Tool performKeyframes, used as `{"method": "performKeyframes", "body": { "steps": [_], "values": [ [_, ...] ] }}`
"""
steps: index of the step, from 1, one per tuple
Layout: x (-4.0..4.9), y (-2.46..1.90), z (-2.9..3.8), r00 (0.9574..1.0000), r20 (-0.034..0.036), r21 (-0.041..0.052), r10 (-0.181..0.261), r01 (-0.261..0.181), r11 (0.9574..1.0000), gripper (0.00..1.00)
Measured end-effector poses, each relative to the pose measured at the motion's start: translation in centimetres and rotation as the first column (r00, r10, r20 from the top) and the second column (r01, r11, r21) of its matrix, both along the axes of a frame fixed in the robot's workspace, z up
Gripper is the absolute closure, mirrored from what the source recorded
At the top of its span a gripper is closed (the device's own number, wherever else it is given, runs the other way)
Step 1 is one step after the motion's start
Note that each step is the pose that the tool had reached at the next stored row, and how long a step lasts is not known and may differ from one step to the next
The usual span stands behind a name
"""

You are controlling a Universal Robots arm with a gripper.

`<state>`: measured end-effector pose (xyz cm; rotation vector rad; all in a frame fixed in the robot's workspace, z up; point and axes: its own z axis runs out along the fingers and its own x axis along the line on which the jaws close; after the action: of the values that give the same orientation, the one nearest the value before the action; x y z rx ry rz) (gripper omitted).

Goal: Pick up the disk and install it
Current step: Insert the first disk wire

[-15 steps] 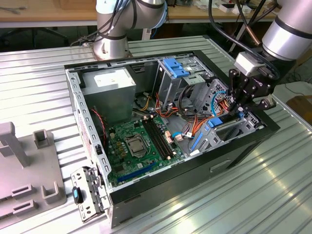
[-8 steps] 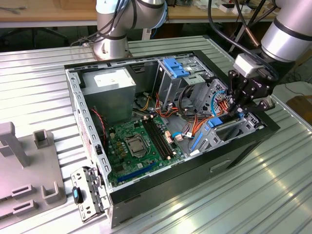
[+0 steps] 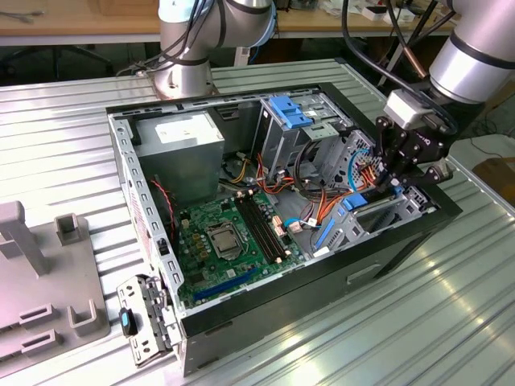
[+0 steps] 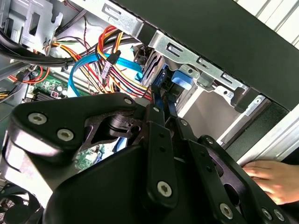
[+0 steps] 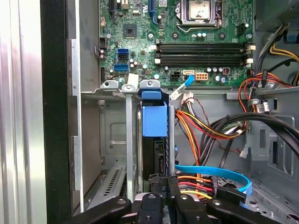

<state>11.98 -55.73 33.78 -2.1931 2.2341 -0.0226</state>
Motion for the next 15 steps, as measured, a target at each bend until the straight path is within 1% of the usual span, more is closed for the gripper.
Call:
{"method": "performKeyframes", "body": {
  "steps": [2, 3, 4, 6, 7, 8, 11, 13, 15],
  "values": [
    [0.00, 0.00, -0.04, 1.0000, 0.0000, 0.0010, 0.000, 0.000, 1.0000, 0.82],
    [0.00, 0.00, 0.13, 1.0000, 0.0000, 0.0004, 0.000, 0.000, 1.0000, 0.76],
    [0.00, 0.00, 0.37, 1.0000, 0.0001, 0.0006, 0.000, 0.000, 1.0000, 0.76],
    [0.00, 0.00, 1.17, 1.0000, 0.0000, 0.0001, 0.000, 0.000, 1.0000, 0.76],
    [0.00, 0.00, 1.37, 1.0000, 0.0000, 0.0001, 0.000, 0.000, 1.0000, 0.76],
    [0.00, 0.00, 1.49, 1.0000, 0.0000, 0.0001, 0.000, 0.000, 1.0000, 0.76],
    [0.00, 0.00, 1.52, 1.0000, 0.0000, 0.0005, 0.000, 0.000, 1.0000, 0.76],
    [0.00, 0.00, 1.54, 1.0000, 0.0000, 0.0002, 0.000, 0.000, 1.0000, 0.77],
    [0.00, 0.00, 1.55, 1.0000, 0.0000, 0.0002, 0.000, 0.000, 1.0000, 0.89]
  ]
}}
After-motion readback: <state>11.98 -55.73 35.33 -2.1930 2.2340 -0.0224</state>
